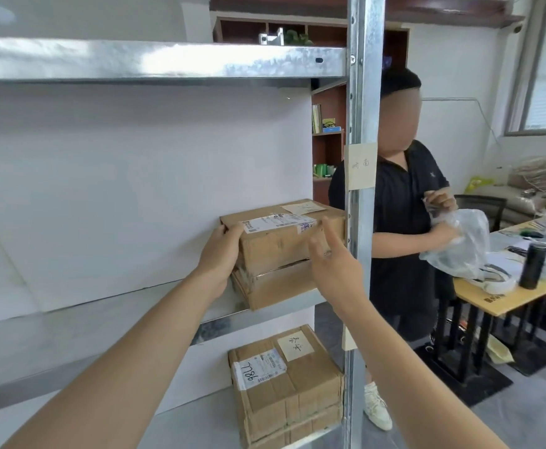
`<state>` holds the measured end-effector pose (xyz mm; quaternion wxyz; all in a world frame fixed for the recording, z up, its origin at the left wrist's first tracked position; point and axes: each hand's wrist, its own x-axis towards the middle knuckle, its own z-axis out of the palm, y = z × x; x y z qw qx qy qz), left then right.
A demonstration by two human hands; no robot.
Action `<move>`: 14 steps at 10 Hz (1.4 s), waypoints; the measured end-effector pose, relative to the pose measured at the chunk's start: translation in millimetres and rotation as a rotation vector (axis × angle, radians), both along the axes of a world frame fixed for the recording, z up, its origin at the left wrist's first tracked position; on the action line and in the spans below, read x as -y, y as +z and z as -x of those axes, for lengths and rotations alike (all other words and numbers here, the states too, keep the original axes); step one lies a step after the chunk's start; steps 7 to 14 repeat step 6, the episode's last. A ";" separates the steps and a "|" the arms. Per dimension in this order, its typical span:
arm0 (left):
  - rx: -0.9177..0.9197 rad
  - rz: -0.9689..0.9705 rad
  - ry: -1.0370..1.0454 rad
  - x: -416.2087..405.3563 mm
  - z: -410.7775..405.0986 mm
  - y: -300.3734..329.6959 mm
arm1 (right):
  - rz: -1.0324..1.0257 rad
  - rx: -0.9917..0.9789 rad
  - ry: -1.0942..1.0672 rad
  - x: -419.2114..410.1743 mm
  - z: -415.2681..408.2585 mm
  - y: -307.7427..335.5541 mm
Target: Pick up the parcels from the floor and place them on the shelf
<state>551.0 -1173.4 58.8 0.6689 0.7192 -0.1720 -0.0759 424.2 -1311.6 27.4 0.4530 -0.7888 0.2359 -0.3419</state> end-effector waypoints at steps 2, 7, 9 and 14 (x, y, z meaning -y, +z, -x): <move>-0.014 0.048 -0.048 18.5 0.9 4.0 | 0.025 -0.011 0.020 18.6 -0.9 0.7; -0.206 0.327 -0.073 -85.9 39.4 -5.0 | -0.048 0.172 0.148 -51.8 21.1 20.9; -0.206 0.327 -0.073 -85.9 39.4 -5.0 | -0.048 0.172 0.148 -51.8 21.1 20.9; -0.206 0.327 -0.073 -85.9 39.4 -5.0 | -0.048 0.172 0.148 -51.8 21.1 20.9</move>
